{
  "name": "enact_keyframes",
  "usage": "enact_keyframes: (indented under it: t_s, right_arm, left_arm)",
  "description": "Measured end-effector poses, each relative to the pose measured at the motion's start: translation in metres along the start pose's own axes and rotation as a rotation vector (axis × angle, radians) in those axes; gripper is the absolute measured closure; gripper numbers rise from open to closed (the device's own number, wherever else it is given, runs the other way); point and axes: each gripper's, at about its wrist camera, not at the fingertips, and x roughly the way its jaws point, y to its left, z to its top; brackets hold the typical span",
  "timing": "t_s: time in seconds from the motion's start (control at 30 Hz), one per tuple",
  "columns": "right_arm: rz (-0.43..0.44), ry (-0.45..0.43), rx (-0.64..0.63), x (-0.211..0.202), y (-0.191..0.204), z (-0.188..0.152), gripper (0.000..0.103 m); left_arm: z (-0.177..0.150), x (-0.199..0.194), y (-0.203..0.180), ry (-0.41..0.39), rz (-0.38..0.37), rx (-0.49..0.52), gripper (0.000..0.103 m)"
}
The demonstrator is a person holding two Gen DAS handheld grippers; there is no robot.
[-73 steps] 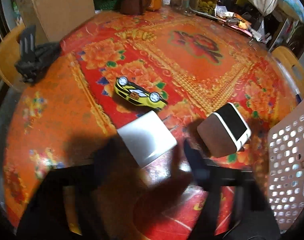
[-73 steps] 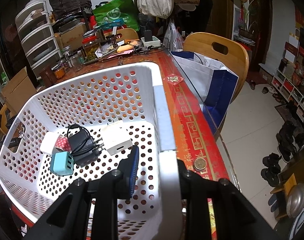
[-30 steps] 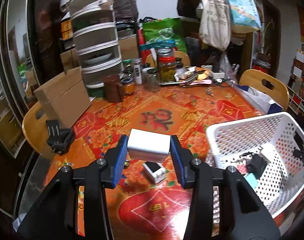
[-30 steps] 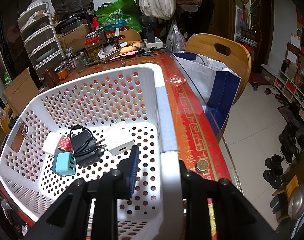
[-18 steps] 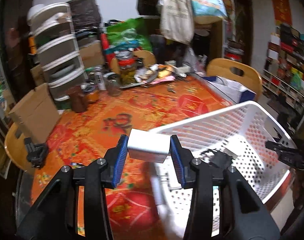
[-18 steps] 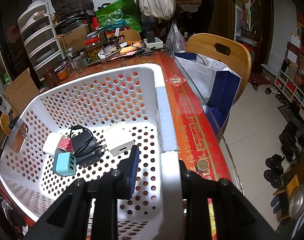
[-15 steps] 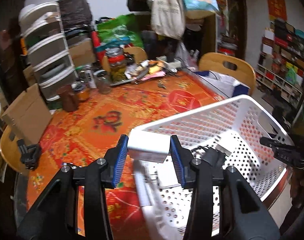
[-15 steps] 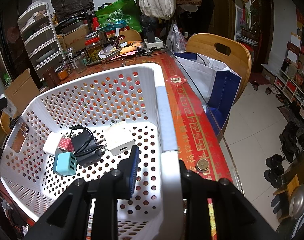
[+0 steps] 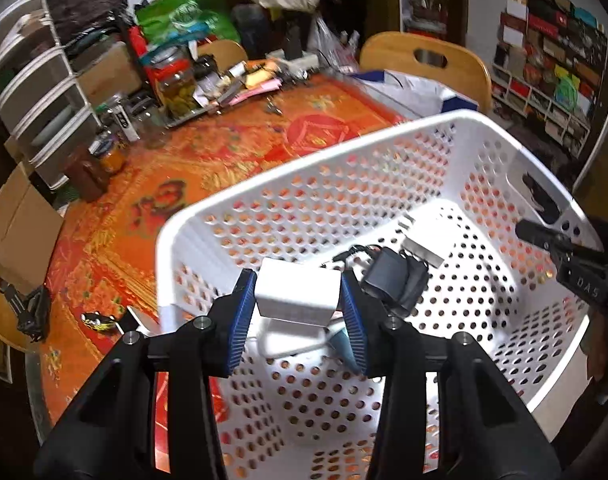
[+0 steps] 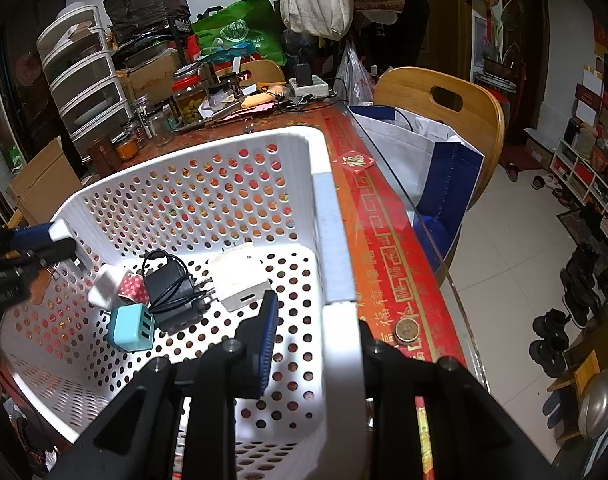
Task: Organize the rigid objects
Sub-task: 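Carry the white plug adapter into the basket and release it, then grasp the white phone-like device with the left tool and lift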
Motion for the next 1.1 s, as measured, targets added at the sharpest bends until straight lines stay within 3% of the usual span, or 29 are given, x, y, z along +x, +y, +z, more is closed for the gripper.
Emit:
enact_keyframes:
  t_s: [0.17, 0.33, 0.4, 0.5, 0.57, 0.67, 0.7, 0.77, 0.87, 0.97, 1.03, 1.1]
  right_arm:
    - [0.0, 0.0, -0.001, 0.0, 0.0, 0.0, 0.078]
    - [0.0, 0.0, 0.0, 0.0, 0.0, 0.0, 0.078]
    - [0.001, -0.001, 0.002, 0.0, 0.0, 0.0, 0.078]
    - [0.003, 0.0, 0.003, 0.0, 0.002, 0.001, 0.078]
    - [0.002, 0.0, 0.001, 0.0, 0.001, 0.001, 0.077]
    - [0.005, -0.001, 0.001, 0.001, 0.002, 0.001, 0.077]
    - [0.003, 0.0, 0.0, 0.0, 0.002, 0.001, 0.077]
    - [0.003, 0.001, 0.001, 0.001, 0.003, 0.002, 0.077]
    - [0.007, -0.006, 0.006, 0.001, 0.003, 0.001, 0.077]
    - [0.009, -0.006, 0.003, 0.001, 0.003, 0.0, 0.077]
    - [0.008, -0.006, 0.001, 0.001, 0.003, 0.0, 0.077]
    - [0.01, -0.006, 0.004, 0.001, 0.003, 0.0, 0.077]
  left_arm:
    - [0.001, 0.009, -0.012, 0.041, -0.009, 0.024, 0.063]
    - [0.004, 0.03, -0.018, 0.135, -0.045, 0.024, 0.063]
    - [0.004, 0.03, -0.015, 0.13, -0.063, 0.008, 0.062]
    - [0.004, 0.029, -0.012, 0.134, -0.084, 0.005, 0.053]
    - [0.002, 0.02, -0.004, 0.093, -0.104, -0.015, 0.038]
    - [-0.005, -0.013, 0.025, -0.016, -0.097, -0.082, 0.034]
    - [-0.011, -0.032, 0.046, -0.079, -0.081, -0.128, 0.031]
    - [-0.022, -0.061, 0.083, -0.171, -0.034, -0.214, 0.003]
    - [-0.053, -0.09, 0.151, -0.293, 0.08, -0.404, 0.0]
    - [-0.075, -0.064, 0.205, -0.194, 0.171, -0.503, 0.0]
    - [-0.091, -0.02, 0.231, -0.059, 0.143, -0.549, 0.0]
    - [-0.1, 0.008, 0.235, -0.006, 0.112, -0.557, 0.0]
